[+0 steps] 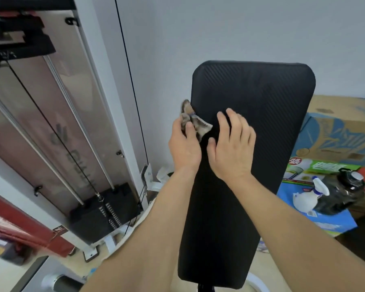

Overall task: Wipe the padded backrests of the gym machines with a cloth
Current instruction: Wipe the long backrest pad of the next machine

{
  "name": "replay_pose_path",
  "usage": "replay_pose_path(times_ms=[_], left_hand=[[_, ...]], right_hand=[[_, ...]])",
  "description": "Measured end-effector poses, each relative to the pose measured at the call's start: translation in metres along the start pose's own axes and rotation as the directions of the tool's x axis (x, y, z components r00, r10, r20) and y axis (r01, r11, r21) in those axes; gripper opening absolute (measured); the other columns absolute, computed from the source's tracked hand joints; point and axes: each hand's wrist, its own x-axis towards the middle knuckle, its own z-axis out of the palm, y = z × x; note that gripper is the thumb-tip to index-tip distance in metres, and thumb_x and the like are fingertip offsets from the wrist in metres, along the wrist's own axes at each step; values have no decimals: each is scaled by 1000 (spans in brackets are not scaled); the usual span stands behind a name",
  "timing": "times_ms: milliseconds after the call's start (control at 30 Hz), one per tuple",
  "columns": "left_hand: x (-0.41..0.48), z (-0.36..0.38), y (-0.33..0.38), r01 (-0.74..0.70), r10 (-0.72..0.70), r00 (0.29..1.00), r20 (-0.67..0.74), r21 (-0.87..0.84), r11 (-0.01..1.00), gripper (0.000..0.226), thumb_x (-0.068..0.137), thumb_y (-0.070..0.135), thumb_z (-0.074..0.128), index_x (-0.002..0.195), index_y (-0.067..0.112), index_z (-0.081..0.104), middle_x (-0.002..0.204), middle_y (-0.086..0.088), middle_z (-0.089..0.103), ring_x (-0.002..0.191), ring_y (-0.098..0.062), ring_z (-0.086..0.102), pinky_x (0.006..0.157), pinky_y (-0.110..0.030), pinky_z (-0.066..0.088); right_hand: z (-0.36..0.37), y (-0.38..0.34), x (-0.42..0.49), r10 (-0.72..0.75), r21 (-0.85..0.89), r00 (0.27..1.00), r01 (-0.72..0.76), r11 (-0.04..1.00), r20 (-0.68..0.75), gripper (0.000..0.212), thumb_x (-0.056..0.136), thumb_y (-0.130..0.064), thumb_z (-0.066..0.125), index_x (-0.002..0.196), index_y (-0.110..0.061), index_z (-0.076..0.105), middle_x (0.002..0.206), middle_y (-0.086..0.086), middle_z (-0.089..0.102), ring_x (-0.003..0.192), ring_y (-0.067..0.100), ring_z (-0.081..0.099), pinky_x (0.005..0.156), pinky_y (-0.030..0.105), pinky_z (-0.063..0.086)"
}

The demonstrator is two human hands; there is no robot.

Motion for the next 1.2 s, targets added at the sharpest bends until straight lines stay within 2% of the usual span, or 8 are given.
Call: replay_pose_path(times_ms=[167, 433, 633, 700, 800, 900, 1033, 1200], left_hand=[[-55, -9, -93, -22, 35, 997, -70, 174, 984, 19, 103, 22, 46, 110, 19, 63, 97, 5, 68, 89, -11, 62, 82, -27, 51], [-148, -50, -258, 478, -496, 868, -5, 273, 835, 23, 105, 25, 40, 109, 20, 62, 84, -5, 70, 67, -15, 66, 64, -29, 59], [-75, -34, -183, 200, -212, 976, 40, 211, 957, 35, 104, 28, 41, 75, 19, 57, 66, 1, 57, 66, -26, 59, 64, -43, 51], [-64, -29, -160, 117, -124, 992, 21, 208, 971, 36, 105, 25, 41, 70, 26, 49, 63, 6, 53, 61, -15, 54, 58, -25, 44], [-92, -33, -189, 122, -132, 991, 19, 261, 958, 25, 106, 23, 41, 85, 19, 55, 71, 10, 54, 65, -4, 51, 59, -13, 37], [-141, -48, -249, 251, -272, 962, 18, 335, 908, 21, 106, 19, 39, 102, 14, 59, 79, 5, 56, 72, -6, 56, 69, -27, 49], [-189, -58, -304, 416, -439, 898, 3, 316, 853, 26, 107, 11, 36, 119, 1, 57, 75, 8, 52, 60, 15, 53, 55, -3, 41], [-210, -55, -358, 470, -479, 877, -40, 278, 838, 34, 108, 15, 31, 133, 7, 52, 75, 9, 52, 57, 4, 55, 46, -5, 40]], right_hand=[[22, -2, -81, 57, 67, 998, -58, 996, 16, 57, 86, -28, 60, 139, -8, 51, 143, 15, 48, 128, 32, 42, 100, 49, 38], [55, 6, -189, 59, 94, 982, -76, 993, 177, 50, 88, -25, 59, 134, -8, 54, 138, 17, 51, 124, 35, 46, 96, 50, 38], [48, 3, -200, 78, 96, 964, -106, 990, 255, 50, 88, -26, 59, 135, -10, 54, 138, 17, 51, 124, 34, 47, 98, 49, 38], [46, 0, -201, 58, 111, 964, -89, 990, 261, 50, 89, -26, 57, 136, -10, 53, 137, 16, 51, 122, 34, 48, 97, 49, 40], [48, -5, -213, 36, 151, 961, -81, 985, 276, 48, 88, -25, 59, 133, -9, 55, 127, 16, 54, 112, 32, 52, 89, 46, 44], [56, -10, -236, 51, 180, 950, -111, 977, 308, 45, 87, -24, 59, 130, -8, 56, 120, 14, 58, 102, 31, 53, 84, 44, 45], [70, -7, -282, 63, 221, 931, -150, 964, 360, 42, 88, -22, 58, 128, -9, 57, 118, 12, 60, 100, 30, 55, 83, 45, 47], [95, 1, -361, 105, 300, 899, -250, 921, 426, 35, 90, -22, 49, 121, -8, 60, 107, 9, 61, 93, 27, 57, 80, 44, 48]])
